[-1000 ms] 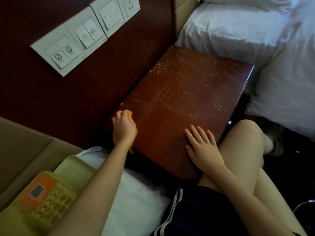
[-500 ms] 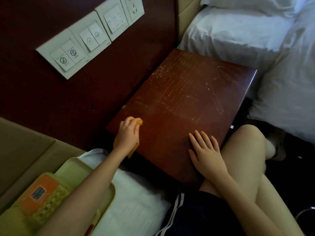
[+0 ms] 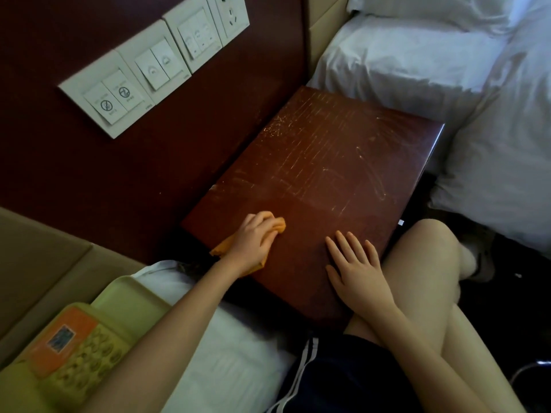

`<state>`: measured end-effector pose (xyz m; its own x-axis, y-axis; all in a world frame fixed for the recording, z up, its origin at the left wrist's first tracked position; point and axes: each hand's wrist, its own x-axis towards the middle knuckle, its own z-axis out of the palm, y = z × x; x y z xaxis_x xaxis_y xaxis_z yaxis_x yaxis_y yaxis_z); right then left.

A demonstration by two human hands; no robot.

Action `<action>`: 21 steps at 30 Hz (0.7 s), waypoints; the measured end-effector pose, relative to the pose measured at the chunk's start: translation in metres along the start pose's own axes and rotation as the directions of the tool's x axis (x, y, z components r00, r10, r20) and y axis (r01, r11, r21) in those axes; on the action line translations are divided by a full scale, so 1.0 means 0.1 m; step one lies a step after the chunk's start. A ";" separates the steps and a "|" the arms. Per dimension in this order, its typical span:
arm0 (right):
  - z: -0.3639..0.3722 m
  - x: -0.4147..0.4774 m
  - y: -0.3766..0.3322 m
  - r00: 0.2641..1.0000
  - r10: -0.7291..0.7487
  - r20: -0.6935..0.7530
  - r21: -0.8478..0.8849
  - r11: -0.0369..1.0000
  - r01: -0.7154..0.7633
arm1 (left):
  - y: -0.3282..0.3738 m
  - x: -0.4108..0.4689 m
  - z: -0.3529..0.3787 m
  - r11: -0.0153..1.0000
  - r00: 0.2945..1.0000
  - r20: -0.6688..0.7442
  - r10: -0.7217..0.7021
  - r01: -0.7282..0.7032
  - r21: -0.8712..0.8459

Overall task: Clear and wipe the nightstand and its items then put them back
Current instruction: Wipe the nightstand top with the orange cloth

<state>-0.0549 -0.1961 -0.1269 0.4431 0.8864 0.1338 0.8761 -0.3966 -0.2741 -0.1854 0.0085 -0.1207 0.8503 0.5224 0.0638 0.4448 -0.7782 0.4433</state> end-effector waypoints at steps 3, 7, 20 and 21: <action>-0.01 0.00 0.00 1.000 0.006 -0.013 0.001 1.000 -0.006 | -0.23 -0.14 -0.10 0.997 0.996 -0.083 -0.043 0.048 0.053; 0.00 0.00 0.01 1.000 0.009 -0.010 0.008 1.000 -0.008 | -0.42 -0.09 -0.20 0.877 0.833 -0.322 -0.450 0.479 0.014; -0.04 -0.02 -0.01 0.995 0.041 0.087 0.029 0.999 -0.044 | 0.03 0.12 0.08 0.990 0.988 -0.098 -0.122 0.127 0.053; -0.04 -0.02 0.00 0.996 0.042 0.084 0.030 0.999 -0.045 | -0.01 0.05 0.07 0.998 0.997 -0.061 -0.050 0.052 0.046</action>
<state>-0.0553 -0.1990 -0.1233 0.4624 0.8857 0.0420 0.8493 -0.4289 -0.3078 -0.1797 0.0091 -0.1268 0.8084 0.5807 0.0965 0.5013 -0.7650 0.4043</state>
